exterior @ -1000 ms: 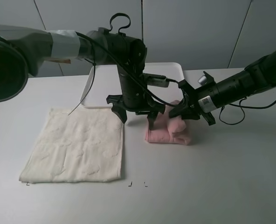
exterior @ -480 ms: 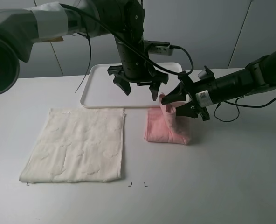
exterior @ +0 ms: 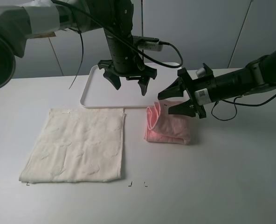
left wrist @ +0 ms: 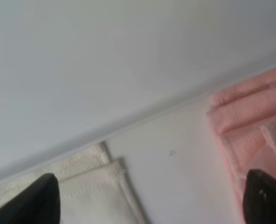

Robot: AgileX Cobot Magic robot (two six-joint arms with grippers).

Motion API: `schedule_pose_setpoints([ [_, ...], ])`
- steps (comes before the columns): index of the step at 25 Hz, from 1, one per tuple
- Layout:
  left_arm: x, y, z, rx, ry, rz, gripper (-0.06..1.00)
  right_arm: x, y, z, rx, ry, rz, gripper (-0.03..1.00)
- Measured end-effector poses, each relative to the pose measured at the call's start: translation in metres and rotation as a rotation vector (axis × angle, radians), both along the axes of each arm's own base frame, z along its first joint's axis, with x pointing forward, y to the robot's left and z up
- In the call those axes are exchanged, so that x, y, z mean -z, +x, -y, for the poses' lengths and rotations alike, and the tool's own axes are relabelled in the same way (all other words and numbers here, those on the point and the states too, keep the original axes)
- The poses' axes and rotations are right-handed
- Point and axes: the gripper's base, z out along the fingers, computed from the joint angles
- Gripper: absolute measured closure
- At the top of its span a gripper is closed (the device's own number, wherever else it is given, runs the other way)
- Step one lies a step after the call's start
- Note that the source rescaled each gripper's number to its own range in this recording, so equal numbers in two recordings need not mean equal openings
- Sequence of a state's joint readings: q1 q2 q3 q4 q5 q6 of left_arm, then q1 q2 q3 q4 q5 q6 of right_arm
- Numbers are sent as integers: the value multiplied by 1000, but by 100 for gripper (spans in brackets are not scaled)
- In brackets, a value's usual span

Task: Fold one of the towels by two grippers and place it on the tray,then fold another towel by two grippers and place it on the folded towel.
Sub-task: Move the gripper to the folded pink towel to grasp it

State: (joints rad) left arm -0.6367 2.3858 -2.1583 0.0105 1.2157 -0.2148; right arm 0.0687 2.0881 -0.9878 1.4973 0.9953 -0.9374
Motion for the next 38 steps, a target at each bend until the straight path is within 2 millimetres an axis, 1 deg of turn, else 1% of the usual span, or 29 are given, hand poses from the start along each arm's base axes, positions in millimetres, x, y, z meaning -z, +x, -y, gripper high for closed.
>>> schedule_pose_setpoints([
  [4,0,0,0,34,8,5,-6,2,3,25,46,-31,-16,34],
  [7,0,0,0,56,12,8,-6,3,5,41,79,-67,-30,30],
  [9,0,0,0,71,12,8,-6,5,4,48,80,-106,-30,26],
  [12,0,-1,1,83,7,4,-6,10,2,54,49,-188,-31,25],
  [15,0,-1,1,83,7,4,-6,14,0,57,42,-231,-34,25],
  [19,0,-2,3,80,-21,-14,-6,15,1,56,49,-257,-28,25],
  [24,0,-5,7,88,-63,-42,-6,18,-1,33,-3,-307,-2,25],
  [29,-1,-6,8,98,-74,-46,-6,21,-3,17,-43,-363,19,25],
  [31,-1,-6,8,98,-76,-47,-6,22,-4,12,-55,-377,21,28],
  [33,-1,-6,8,104,-74,-46,-6,24,-5,9,-63,-380,16,35],
  [35,-1,-6,8,115,-73,-44,-6,29,-7,8,-72,-375,-7,45],
  [38,-1,-6,8,150,-67,-38,-6,35,-9,6,-87,-355,-38,69],
])
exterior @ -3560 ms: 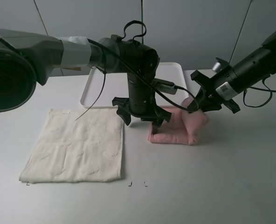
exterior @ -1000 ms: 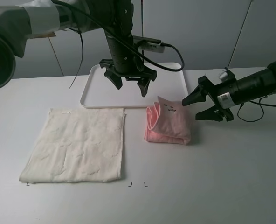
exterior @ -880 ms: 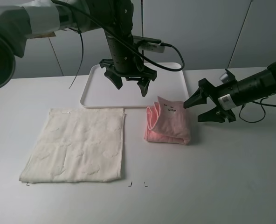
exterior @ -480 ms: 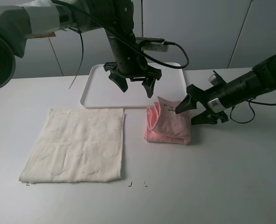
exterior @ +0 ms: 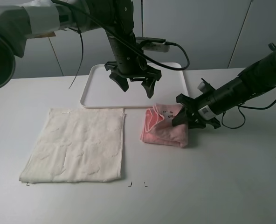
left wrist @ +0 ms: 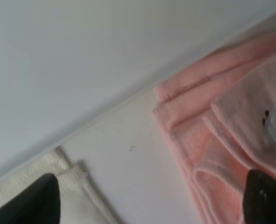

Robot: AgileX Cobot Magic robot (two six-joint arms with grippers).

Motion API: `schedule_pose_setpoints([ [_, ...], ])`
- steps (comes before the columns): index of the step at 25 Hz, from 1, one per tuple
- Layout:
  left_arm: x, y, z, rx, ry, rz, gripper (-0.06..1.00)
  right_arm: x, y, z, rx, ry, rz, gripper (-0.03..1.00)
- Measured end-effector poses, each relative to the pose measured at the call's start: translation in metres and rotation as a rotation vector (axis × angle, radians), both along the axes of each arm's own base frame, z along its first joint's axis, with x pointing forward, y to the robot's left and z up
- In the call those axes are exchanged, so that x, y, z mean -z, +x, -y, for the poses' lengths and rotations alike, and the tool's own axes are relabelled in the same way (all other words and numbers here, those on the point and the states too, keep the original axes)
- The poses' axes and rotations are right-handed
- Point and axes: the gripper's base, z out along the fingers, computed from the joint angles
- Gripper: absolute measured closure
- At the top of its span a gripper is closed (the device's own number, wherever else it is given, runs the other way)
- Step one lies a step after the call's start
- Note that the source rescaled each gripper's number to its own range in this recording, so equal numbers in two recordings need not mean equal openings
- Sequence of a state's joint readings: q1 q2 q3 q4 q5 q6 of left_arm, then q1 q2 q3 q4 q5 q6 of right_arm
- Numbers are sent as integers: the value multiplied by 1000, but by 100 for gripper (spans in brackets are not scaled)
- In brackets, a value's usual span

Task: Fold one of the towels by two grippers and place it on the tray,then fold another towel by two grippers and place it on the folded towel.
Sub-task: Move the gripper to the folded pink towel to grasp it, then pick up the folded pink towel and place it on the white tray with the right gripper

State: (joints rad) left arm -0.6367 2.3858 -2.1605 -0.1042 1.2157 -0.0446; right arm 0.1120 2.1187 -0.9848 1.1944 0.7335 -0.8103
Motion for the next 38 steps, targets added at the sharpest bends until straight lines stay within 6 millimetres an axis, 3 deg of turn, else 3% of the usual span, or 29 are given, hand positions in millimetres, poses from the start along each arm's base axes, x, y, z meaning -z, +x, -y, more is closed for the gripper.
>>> schedule_pose_setpoints([
  [2,0,-1,1,42,-4,2,-6,1,0,-1,-6,14,0,86],
  [11,0,-5,7,79,-74,-39,-6,-3,-2,-3,-64,32,28,86],
  [15,-7,-13,1,89,-61,-50,-6,-20,0,-2,-121,2,89,86],
  [21,-26,-46,-25,68,-72,-22,-6,-43,14,-5,-167,11,130,86],
  [28,-24,-101,-71,27,-97,93,-6,-81,44,-14,-185,73,194,86],
  [32,-35,-116,-83,19,-133,157,-6,-116,65,-36,-205,97,285,86],
  [38,-37,-117,-85,15,-145,177,-6,-157,96,-87,-246,167,385,86],
])
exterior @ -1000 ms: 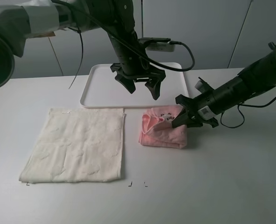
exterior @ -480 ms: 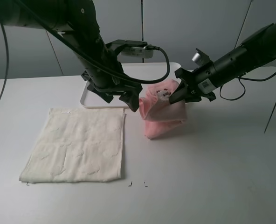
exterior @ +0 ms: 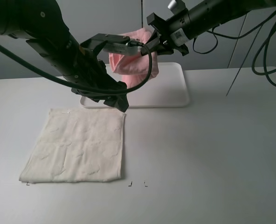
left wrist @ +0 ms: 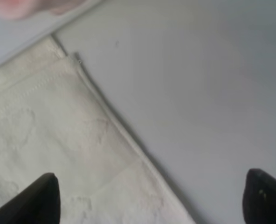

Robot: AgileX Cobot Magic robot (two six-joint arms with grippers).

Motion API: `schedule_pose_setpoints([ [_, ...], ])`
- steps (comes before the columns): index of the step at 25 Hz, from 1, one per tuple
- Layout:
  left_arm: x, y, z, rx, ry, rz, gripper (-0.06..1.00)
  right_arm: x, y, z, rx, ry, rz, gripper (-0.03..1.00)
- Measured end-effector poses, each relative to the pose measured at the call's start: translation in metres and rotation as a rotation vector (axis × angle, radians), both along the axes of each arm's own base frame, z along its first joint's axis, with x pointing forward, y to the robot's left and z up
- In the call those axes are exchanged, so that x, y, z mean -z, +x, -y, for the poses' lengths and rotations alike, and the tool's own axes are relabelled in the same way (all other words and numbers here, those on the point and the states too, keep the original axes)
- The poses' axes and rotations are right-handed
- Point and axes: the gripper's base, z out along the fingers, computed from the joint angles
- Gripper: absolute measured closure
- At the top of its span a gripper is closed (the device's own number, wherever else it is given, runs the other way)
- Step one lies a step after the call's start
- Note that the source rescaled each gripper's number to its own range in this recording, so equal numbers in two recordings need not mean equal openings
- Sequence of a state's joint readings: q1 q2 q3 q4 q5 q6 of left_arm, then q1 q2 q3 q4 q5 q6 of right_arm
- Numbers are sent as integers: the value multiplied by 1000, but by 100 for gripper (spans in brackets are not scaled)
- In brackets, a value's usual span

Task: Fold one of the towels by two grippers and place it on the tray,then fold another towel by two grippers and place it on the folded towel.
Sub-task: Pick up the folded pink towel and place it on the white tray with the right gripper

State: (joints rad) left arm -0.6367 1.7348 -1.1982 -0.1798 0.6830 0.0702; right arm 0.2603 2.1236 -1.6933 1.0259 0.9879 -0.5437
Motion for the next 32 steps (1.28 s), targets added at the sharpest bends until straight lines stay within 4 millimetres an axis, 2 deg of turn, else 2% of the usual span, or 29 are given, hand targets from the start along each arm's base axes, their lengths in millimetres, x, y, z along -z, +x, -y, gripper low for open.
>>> schedule_pose_setpoints([
  [3,-1,1,1,-2,-7,11,-6,-4,20,-18,2,33,19,86],
  [6,-1,1,1,-3,-9,14,-6,2,39,-27,7,65,11,86],
  [9,-1,1,1,-4,-11,15,-6,27,55,-32,16,64,-15,86],
  [12,-1,1,1,-4,-11,15,-6,65,64,-32,24,18,-53,86],
  [15,-1,1,1,-3,-8,10,-6,104,69,-25,30,-113,-59,86],
  [18,0,0,0,-2,-5,4,-6,123,71,-14,22,-254,-32,86],
  [21,0,0,0,-2,-4,2,-6,124,73,-9,46,-292,-29,85],
  [23,0,0,0,-1,-3,1,-6,124,74,-9,64,-287,-31,68],
  [26,0,0,0,2,-2,2,-6,121,75,-12,84,-244,-39,13],
  [28,0,0,0,4,-1,-1,-6,119,75,-12,84,-239,-35,0],
  [32,0,0,-1,14,16,3,-6,98,75,-9,65,-279,24,-3],
])
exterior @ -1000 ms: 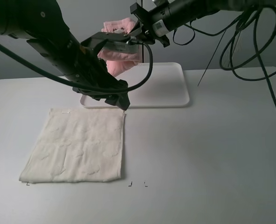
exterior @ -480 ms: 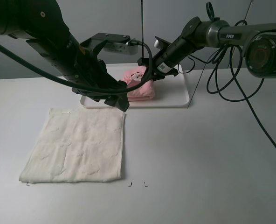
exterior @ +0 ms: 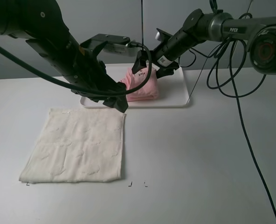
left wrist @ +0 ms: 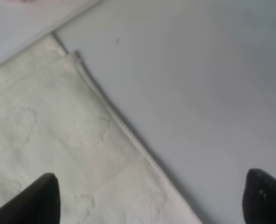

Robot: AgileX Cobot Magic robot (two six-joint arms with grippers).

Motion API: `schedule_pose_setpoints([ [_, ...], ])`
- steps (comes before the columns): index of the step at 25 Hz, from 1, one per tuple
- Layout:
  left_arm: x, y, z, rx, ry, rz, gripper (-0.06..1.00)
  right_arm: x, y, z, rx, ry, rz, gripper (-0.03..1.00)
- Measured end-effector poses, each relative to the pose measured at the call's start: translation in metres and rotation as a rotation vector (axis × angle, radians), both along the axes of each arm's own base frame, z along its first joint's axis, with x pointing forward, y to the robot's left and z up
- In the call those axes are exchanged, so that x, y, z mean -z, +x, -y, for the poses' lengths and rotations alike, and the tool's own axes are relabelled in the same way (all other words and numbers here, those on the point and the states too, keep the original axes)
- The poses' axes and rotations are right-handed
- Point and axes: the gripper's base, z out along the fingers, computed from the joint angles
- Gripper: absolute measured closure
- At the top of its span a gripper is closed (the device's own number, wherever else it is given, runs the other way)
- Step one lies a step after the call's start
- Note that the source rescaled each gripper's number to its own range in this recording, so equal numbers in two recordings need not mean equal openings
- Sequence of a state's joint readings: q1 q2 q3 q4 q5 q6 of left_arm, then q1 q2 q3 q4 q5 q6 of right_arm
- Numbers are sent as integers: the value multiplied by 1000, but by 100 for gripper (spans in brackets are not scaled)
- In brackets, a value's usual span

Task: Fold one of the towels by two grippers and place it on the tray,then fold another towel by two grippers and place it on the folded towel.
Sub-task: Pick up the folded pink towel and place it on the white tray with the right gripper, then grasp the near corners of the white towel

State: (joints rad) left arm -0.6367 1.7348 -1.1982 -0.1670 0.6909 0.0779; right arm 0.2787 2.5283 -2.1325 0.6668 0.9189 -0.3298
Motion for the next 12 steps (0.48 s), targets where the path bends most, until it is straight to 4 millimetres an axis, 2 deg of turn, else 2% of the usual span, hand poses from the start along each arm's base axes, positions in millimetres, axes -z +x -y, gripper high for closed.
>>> schedule_pose_setpoints([
  [8,1,4,-9,111,140,83,-6,-83,-16,22,-119,-255,148,-3],
  [12,4,1,-14,166,218,59,-6,-109,-28,30,-140,-311,127,-3],
])
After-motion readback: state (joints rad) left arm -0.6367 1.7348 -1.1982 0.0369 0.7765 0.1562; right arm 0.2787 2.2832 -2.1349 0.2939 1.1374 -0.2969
